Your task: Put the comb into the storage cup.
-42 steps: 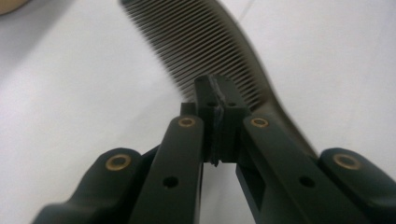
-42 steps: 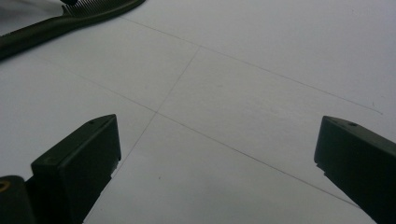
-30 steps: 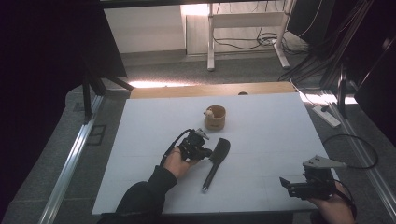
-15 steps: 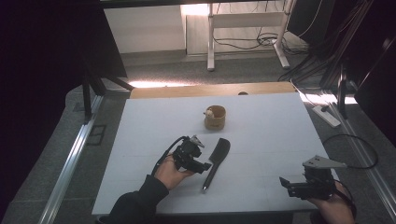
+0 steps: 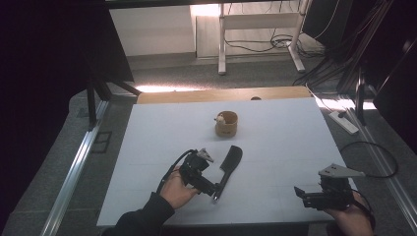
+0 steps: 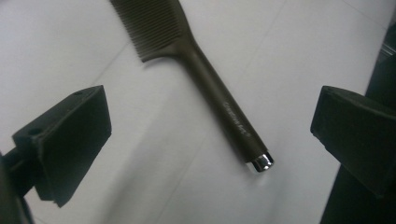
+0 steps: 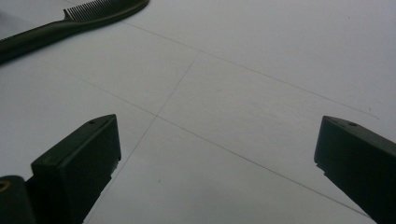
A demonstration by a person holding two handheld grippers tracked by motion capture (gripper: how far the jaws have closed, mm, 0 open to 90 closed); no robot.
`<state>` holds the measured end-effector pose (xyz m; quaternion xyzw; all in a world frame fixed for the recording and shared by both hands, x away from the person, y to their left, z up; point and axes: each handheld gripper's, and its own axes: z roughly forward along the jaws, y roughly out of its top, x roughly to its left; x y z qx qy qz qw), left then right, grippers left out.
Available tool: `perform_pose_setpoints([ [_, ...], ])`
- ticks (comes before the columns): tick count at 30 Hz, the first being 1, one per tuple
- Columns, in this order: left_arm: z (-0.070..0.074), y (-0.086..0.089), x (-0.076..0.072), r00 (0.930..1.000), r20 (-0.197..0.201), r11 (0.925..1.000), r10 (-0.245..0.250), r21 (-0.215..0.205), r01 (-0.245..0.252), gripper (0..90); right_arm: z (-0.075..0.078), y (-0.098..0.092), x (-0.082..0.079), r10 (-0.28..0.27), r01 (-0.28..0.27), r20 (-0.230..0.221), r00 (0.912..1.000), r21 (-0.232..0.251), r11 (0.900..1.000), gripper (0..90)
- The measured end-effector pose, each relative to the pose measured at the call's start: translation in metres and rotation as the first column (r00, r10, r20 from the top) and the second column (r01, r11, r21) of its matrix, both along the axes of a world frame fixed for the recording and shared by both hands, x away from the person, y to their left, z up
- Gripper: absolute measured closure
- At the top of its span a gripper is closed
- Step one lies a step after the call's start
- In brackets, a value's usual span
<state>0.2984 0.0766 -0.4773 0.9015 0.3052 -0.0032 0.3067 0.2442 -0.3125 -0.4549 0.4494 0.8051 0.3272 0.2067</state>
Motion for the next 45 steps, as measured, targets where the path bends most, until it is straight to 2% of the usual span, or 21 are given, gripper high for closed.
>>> perform_pose_setpoints([
  [3, 0.001, -0.003, -0.004, 0.9999, 0.004, 0.9999, -0.014, 0.004, 0.014, 0.0, 0.000, 0.000, 0.000, 0.001, -0.001, 0.000, 1.0000, 0.000, 1.000, 1.1],
  [8, 0.000, -0.009, -0.007, 0.9999, -0.008, 0.9997, -0.009, 0.022, 0.009, 0.0, 0.000, 0.000, 0.000, 0.003, -0.003, 0.000, 1.0000, -0.002, 1.000, 1.1],
  [14, -0.006, -0.023, -0.004, 0.9998, -0.017, 0.9984, -0.005, 0.056, 0.006, 0.0, 0.000, 0.000, 0.000, 0.004, -0.004, -0.001, 1.0000, -0.003, 1.000, 1.1],
  [19, -0.012, -0.033, 0.003, 0.9991, -0.031, 0.9948, -0.028, 0.097, 0.031, 0.0, 0.000, 0.000, 0.000, 0.005, -0.005, -0.003, 1.0000, -0.004, 1.000, 1.1],
  [20, -0.013, -0.035, 0.003, 0.9991, -0.034, 0.9953, -0.023, 0.093, 0.026, 0.0, 0.000, 0.000, 0.000, 0.005, -0.005, -0.004, 1.0000, -0.003, 1.000, 1.1],
  [26, -0.016, -0.045, 0.009, 0.9983, -0.042, 0.9883, -0.040, 0.146, 0.046, 0.0, 0.000, 0.000, 0.001, 0.005, -0.005, -0.007, 1.0000, -0.003, 1.000, 1.1],
  [35, -0.027, -0.060, 0.015, 0.9976, -0.043, 0.9736, -0.054, 0.220, 0.062, 0.0, -0.001, 0.001, 0.001, 0.005, -0.005, -0.009, 0.9999, -0.004, 1.000, 1.1],
  [41, -0.036, -0.066, 0.017, 0.9981, -0.049, 0.9626, -0.038, 0.267, 0.049, 0.1, -0.001, 0.000, 0.001, 0.007, -0.007, -0.008, 0.9999, -0.003, 1.000, 1.1],
  [45, -0.036, -0.066, 0.016, 0.9991, -0.023, 0.9549, -0.035, 0.294, 0.040, 7.9, -0.001, 0.000, 0.001, 0.008, -0.008, -0.008, 0.9999, -0.003, 1.000, 1.1],
])
